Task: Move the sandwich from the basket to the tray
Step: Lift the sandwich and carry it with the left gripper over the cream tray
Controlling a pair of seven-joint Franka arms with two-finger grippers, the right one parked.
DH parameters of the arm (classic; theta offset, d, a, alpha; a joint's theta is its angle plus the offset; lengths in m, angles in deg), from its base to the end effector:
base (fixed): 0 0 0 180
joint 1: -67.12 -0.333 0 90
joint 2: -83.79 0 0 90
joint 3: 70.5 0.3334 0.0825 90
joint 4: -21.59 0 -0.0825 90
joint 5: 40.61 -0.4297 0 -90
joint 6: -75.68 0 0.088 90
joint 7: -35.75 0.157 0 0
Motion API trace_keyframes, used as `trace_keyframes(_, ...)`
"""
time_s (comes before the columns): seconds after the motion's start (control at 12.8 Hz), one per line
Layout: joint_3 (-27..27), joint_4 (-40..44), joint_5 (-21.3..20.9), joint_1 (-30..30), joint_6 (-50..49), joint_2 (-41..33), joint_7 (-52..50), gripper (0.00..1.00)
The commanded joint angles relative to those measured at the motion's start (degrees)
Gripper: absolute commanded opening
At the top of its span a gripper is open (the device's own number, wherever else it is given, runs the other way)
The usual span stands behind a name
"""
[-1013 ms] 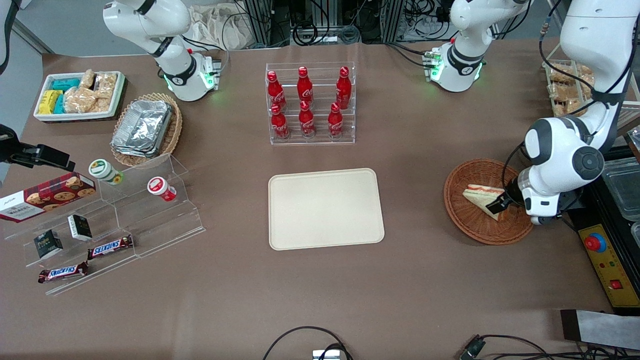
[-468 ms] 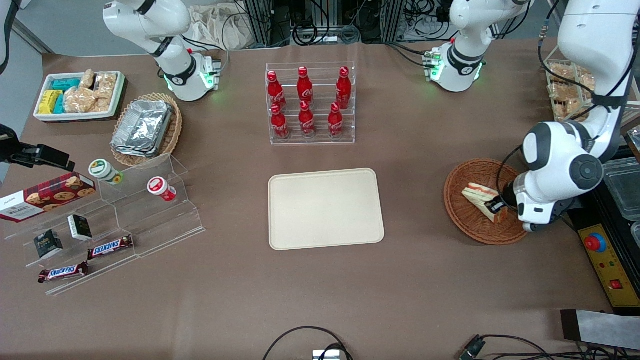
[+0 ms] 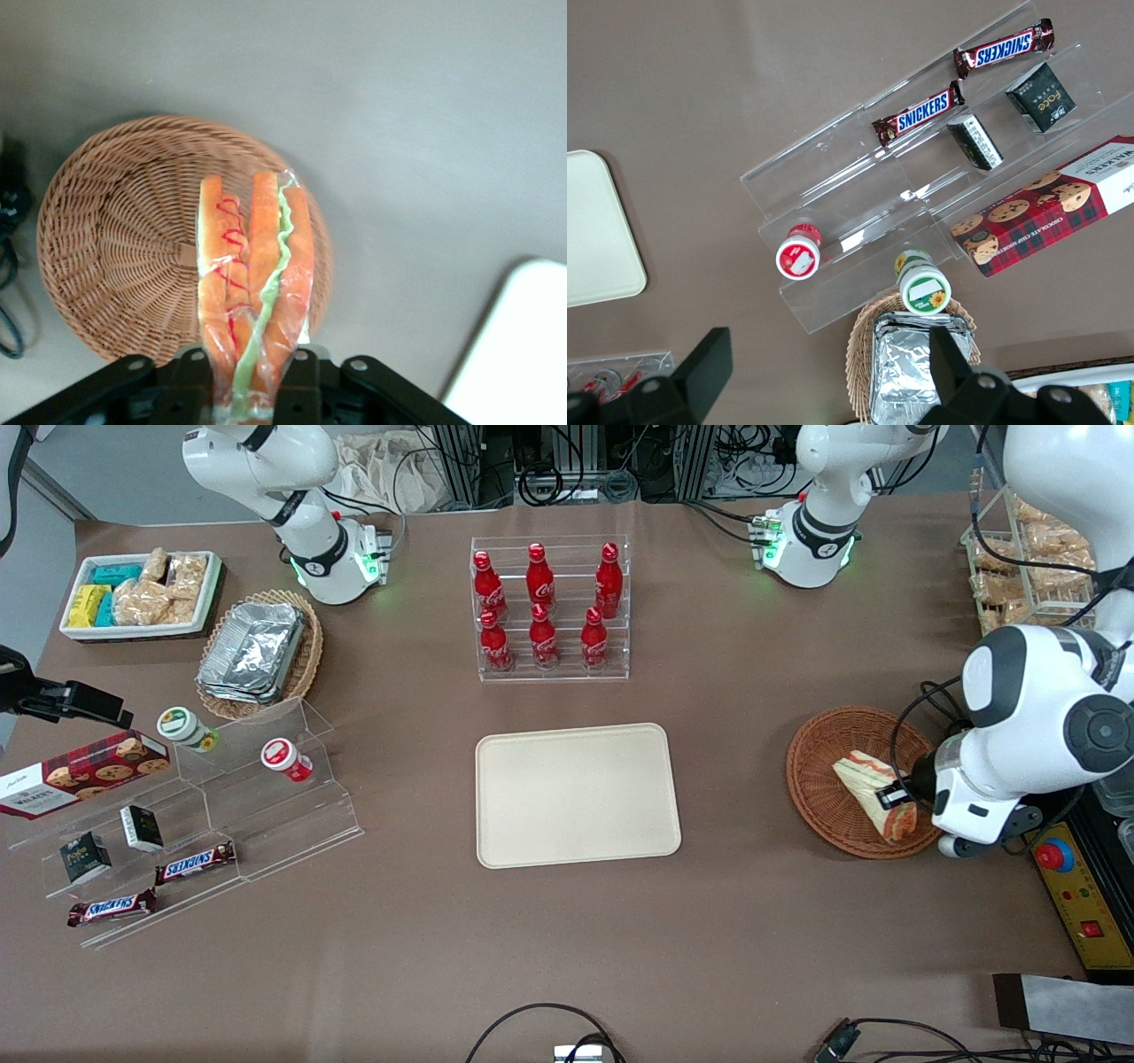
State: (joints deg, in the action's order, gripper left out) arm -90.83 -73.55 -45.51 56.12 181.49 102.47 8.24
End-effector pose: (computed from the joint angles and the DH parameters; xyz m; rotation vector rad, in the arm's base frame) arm 0.6712 -0.0834 0.3685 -3.0932 -0.4669 0.1919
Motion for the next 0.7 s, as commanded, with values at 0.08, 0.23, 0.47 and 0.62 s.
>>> trace_keyframes(0.08,0.1,11.8,-1.3,10.2,-7.2,5.4,0.0,0.00)
trace_keyframes(0.23,0.1,15.2,-1.4,17.1,-6.9,9.4,-0.8,0.00)
trace_keyframes(0.47,0.0,20.2,-1.3,23.7,-6.5,17.4,-8.9,0.00)
trace_keyframes(0.62,0.3,20.1,-2.1,27.5,-2.2,21.6,-11.8,0.00)
